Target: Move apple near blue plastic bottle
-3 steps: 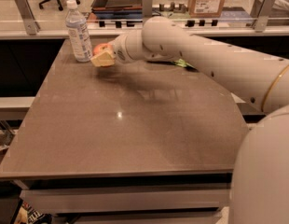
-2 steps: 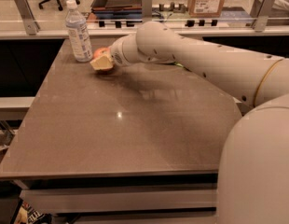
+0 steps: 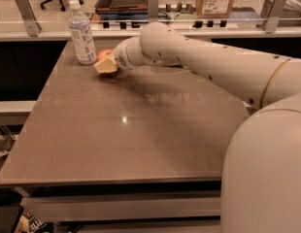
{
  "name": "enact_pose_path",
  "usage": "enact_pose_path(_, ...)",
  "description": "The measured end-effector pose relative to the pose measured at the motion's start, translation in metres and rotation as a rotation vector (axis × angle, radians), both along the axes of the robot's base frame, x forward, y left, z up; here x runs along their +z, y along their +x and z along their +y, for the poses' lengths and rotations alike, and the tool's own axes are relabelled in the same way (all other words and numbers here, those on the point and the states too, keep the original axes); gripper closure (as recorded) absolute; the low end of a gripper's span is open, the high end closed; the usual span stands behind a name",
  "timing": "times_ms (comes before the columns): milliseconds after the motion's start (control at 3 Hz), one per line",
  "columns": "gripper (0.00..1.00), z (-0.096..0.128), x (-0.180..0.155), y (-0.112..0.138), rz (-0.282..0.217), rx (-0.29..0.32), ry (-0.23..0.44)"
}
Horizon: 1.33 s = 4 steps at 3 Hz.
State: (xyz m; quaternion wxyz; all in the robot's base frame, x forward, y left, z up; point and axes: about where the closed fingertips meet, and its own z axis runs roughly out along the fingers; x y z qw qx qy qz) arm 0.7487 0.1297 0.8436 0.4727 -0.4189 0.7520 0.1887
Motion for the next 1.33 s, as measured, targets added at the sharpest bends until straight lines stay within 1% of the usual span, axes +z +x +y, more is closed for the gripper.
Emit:
enact_pose_path(1000,0.12,0.0016,-0.0003,-0.0005,0.001,0.002,0.000)
enact_pose_path(1333,0.00,0.0039,-0.0009,-0.0012,0.002,0.006,0.000)
